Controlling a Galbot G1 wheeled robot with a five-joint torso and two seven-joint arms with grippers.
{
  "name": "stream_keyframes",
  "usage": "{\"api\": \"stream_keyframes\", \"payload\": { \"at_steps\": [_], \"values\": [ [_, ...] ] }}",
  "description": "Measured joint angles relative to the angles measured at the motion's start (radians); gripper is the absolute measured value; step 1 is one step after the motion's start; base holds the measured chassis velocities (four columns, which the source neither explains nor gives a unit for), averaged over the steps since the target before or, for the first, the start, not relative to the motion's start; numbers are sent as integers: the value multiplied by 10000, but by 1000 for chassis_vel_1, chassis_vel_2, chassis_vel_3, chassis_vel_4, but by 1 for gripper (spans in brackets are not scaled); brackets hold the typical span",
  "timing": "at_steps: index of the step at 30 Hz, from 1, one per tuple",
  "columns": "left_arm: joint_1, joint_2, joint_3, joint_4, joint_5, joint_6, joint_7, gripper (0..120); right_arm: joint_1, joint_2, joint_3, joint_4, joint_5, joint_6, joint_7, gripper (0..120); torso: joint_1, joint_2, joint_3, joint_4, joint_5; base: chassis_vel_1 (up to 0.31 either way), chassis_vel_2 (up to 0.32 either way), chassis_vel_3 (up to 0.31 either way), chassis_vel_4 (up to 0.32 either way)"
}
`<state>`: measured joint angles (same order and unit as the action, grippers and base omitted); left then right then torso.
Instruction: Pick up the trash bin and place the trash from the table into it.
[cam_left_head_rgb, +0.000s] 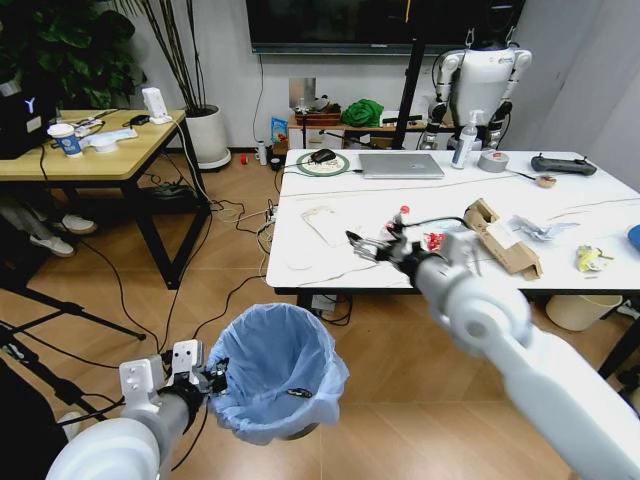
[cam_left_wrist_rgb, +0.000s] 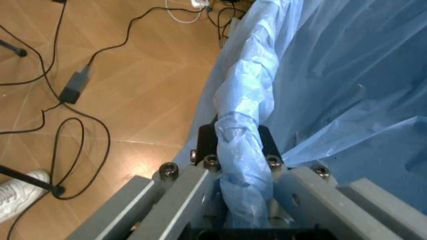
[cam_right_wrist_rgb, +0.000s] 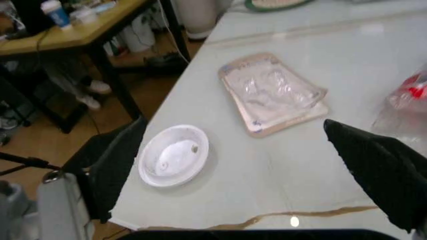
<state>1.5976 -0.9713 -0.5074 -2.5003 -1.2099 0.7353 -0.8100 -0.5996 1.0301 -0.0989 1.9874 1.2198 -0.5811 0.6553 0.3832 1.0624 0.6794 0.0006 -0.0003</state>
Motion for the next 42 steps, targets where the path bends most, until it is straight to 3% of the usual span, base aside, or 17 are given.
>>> {"api": "stream_keyframes", "payload": {
  "at_steps": [5,10,13,23,35,40,42],
  "values": [
    [-9,132,-43,-3,-104,0,-2,0,1210,1968,-1181,-1633,924,-205,2111,81,1,0,0,6,-3,0,0,0,0],
    [-59,198,-76,-4,-197,0,-9,0,1540,2614,-1469,-2476,1002,-300,2454,81,0,0,0,2,-4,0,0,0,0],
    [-55,203,-75,-4,-213,0,-10,0,1656,2655,-1616,-2713,970,-316,2459,81,0,0,-1,-1,-3,0,0,0,0],
    [-176,95,53,-4,-227,0,45,0,2398,2425,-2185,-3468,1348,-584,2494,59,0,0,-2,-2,3,0,0,0,0],
    [-238,45,16,0,-243,0,125,0,2606,2615,-2596,-4000,1574,-662,2674,43,-1,0,-2,1,2,0,0,0,0],
    [-262,8,6,2,-266,0,138,0,2557,2630,-2667,-4052,1445,-615,2719,20,-2,0,-2,0,2,0,0,0,0],
    [-267,1,6,2,-267,0,140,0,2559,2630,-2675,-4052,1429,-607,2720,16,-1,0,-2,0,2,0,0,0,0]
  ]
}}
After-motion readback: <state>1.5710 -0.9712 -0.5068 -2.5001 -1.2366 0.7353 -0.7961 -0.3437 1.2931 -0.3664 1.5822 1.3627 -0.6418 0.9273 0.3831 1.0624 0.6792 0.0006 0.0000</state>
